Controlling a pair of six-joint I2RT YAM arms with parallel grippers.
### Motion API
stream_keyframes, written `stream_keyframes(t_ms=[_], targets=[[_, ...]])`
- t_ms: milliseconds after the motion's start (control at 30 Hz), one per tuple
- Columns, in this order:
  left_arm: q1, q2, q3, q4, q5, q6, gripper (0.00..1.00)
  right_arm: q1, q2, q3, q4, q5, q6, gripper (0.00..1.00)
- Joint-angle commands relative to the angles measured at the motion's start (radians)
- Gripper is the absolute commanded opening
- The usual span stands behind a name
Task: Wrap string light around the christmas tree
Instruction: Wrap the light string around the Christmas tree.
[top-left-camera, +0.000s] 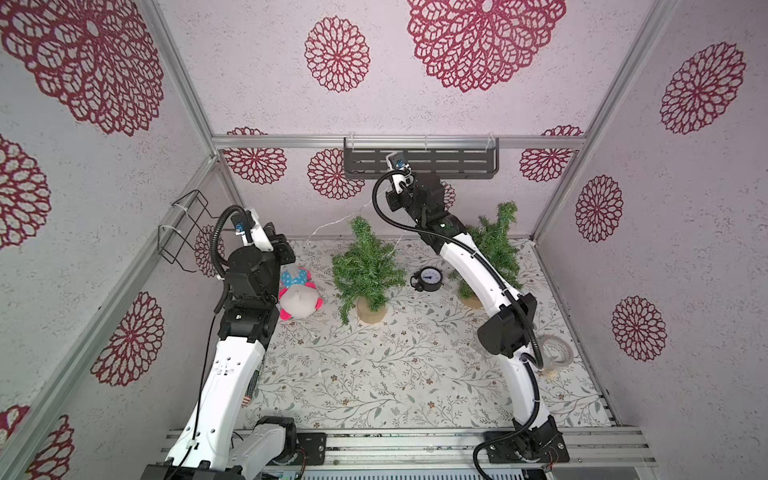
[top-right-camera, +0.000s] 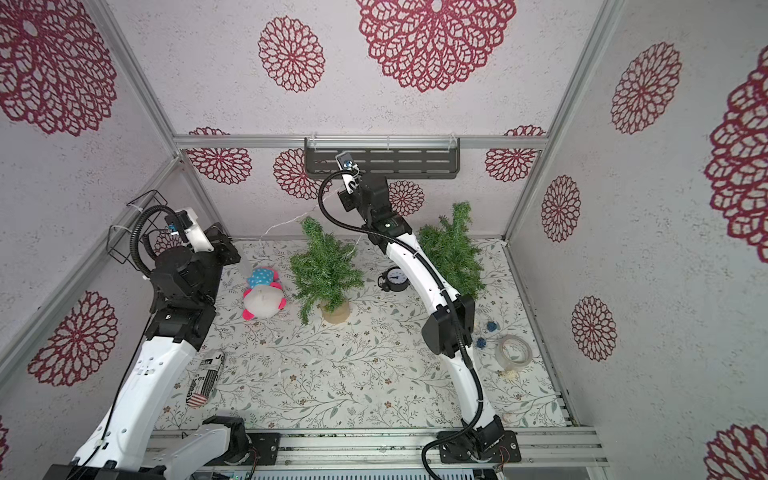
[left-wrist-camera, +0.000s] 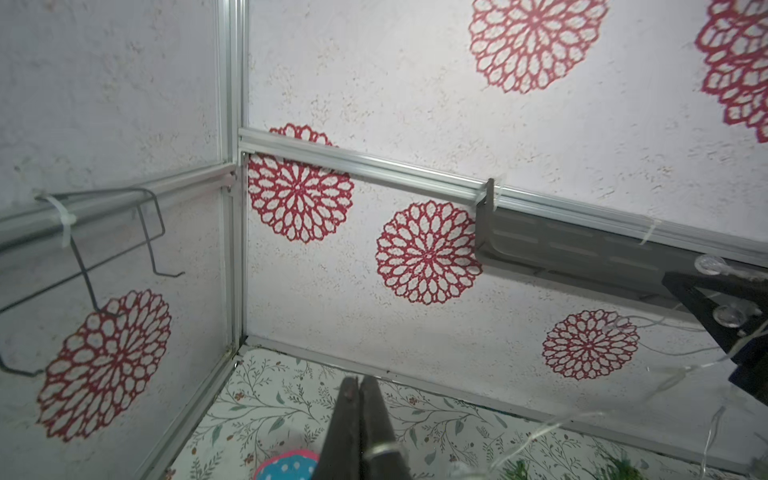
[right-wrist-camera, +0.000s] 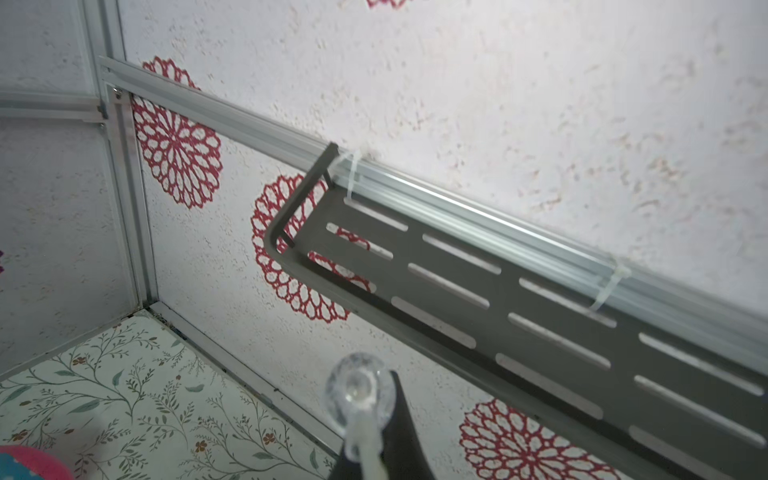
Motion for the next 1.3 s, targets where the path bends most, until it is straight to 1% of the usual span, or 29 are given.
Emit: stream_keyframes(t_ms=[0, 133, 233, 367, 500, 633, 867, 967, 1133, 1233, 1267], targets=[[0.024, 0.049, -0.002, 0.085, 0.080, -0.077, 0.00, -0.002, -0.026, 0.031, 0.050, -0.033, 0.057, 0.00], [0.023, 0.111, -0.050, 0.123, 0.177, -0.144, 0.00, -0.004, -0.011, 0.005, -0.029, -0.014, 0.013, 0.00], [0.023, 0.114, -0.126, 0.171, 0.197, -0.174, 0.00, -0.006, -0.054, -0.065, -0.045, -0.021, -0.007, 0.00], [0.021, 0.085, -0.206, 0.187, 0.220, -0.229, 0.00, -0.005, -0.140, -0.191, -0.063, -0.044, -0.004, 0.00], [0.009, 0.064, -0.261, 0.188, 0.253, -0.258, 0.00, 0.001, -0.227, -0.359, -0.029, -0.045, 0.000, 0.00], [-0.009, 0.052, -0.300, 0.185, 0.267, -0.280, 0.00, 0.002, -0.273, -0.439, -0.037, -0.020, 0.002, 0.00], [-0.075, 0.050, -0.368, 0.198, 0.255, -0.299, 0.00, 0.001, -0.329, -0.524, -0.036, -0.029, 0.016, 0.00], [-0.099, 0.036, -0.390, 0.195, 0.255, -0.310, 0.00, 0.001, -0.364, -0.601, 0.002, -0.026, 0.027, 0.00], [-0.126, 0.009, -0.419, 0.164, 0.255, -0.310, 0.04, 0.000, -0.375, -0.625, 0.006, -0.017, 0.024, 0.00], [-0.131, -0.004, -0.443, 0.155, 0.273, -0.315, 0.13, 0.000, -0.383, -0.634, -0.014, -0.005, 0.015, 0.00], [-0.133, -0.013, -0.452, 0.150, 0.276, -0.316, 0.18, -0.002, -0.389, -0.639, -0.020, 0.003, 0.013, 0.00]])
